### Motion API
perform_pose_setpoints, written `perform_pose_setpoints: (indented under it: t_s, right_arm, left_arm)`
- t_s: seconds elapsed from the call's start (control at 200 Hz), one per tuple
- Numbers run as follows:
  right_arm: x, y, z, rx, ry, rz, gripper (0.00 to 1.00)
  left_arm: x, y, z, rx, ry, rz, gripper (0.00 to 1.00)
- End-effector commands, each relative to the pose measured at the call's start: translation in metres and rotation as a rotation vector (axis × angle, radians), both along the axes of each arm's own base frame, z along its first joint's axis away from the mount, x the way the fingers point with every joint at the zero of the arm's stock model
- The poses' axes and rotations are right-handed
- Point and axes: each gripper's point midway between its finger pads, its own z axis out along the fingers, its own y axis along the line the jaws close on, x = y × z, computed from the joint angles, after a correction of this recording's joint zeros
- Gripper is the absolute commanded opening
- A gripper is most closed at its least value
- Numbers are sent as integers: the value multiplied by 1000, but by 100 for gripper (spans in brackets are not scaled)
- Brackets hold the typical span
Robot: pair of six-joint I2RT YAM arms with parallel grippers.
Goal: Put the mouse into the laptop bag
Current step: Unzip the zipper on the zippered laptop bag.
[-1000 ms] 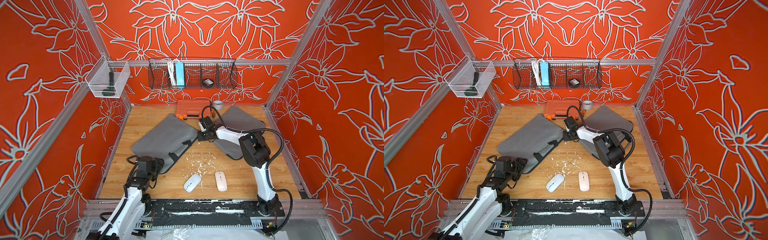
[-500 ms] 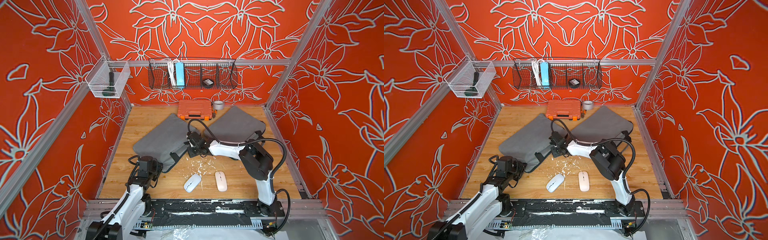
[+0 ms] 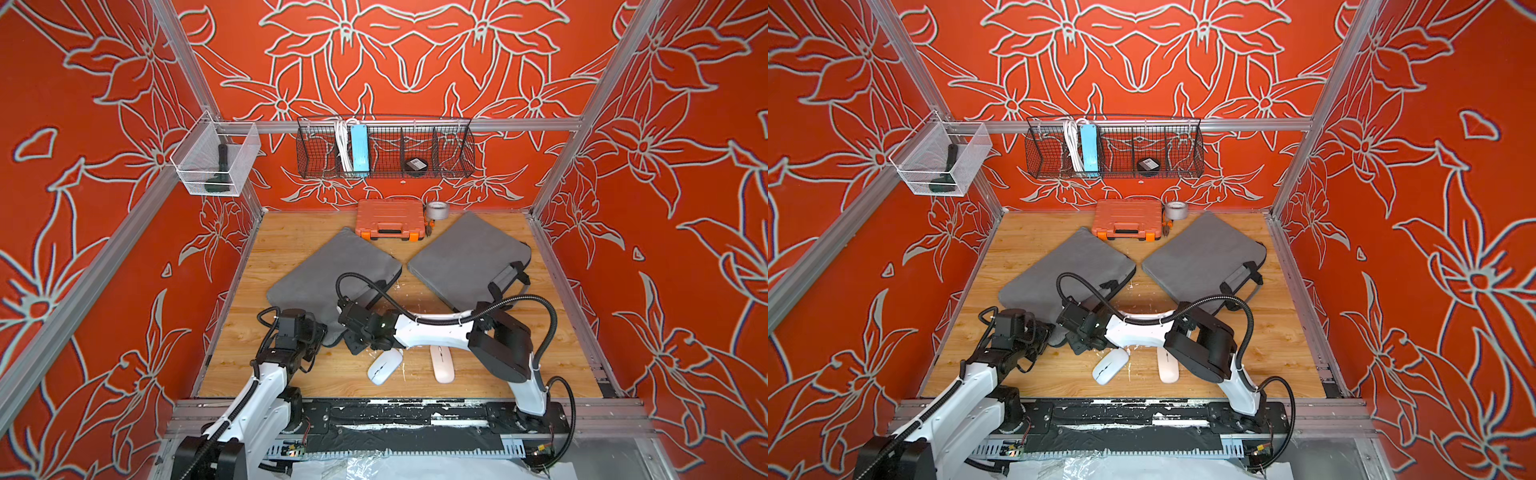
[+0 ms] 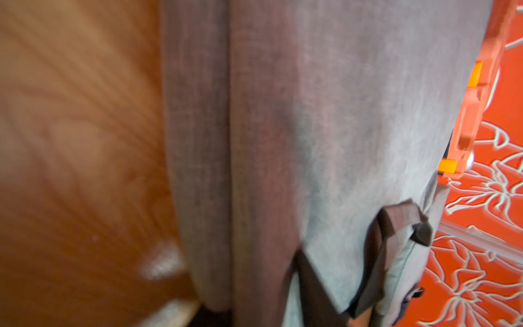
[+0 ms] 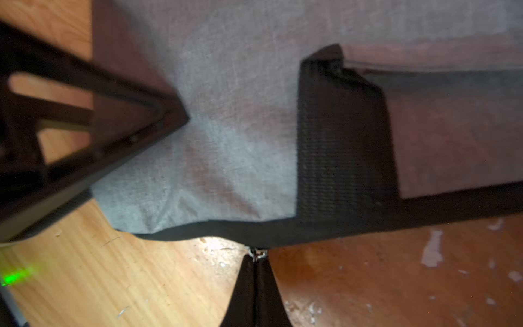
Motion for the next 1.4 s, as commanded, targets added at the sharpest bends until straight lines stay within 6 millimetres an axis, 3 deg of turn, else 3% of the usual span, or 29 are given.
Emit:
perform_pose_setpoints:
  t_s: [0.0,0.105,0.285,0.565,0.611,0.691,0.726,0.821,0.876,1.066,1.261,1.396]
  right_arm:
    - [-33,-1,-11,-14,59,50,0]
    - [-30,-12,-11,-24,40,23,0]
    - [-24,-33,-7,-36,11,-27,0]
    - [-3,-66,-12,-21,32,-129,0]
    - [-1,-67,-13,-12,41,-136,0]
    - [2,-67,-16,-4,54,-143,0]
    - [4,-67,-16,-4,54,-148,0]
    - [9,-66,-17,-3,55,-157,0]
    - [12,-65,-18,0,64,-160,0]
    - [23,-58,-30,-31,85,-172,0]
    - [37,-45,-44,-50,118,-173,0]
    - [57,-42,-47,-65,137,-193,0]
  left_arm:
    - [4,15,6,27,9,15,71]
    - [4,40,9,40,17,63,86]
    - [6,69,9,33,30,85,93]
    - [13,60,-19,-58,67,6,94]
    - [14,59,-22,-68,65,1,90]
    - [15,58,-25,-75,63,1,73]
    - [15,58,-26,-75,65,3,62]
    - [8,60,-31,-64,108,15,17]
    - [-2,65,-36,-44,172,40,0]
    - [-37,83,-43,-14,287,142,0]
    - [-64,72,-58,-63,384,190,0]
    - [-70,65,-52,-102,373,192,0]
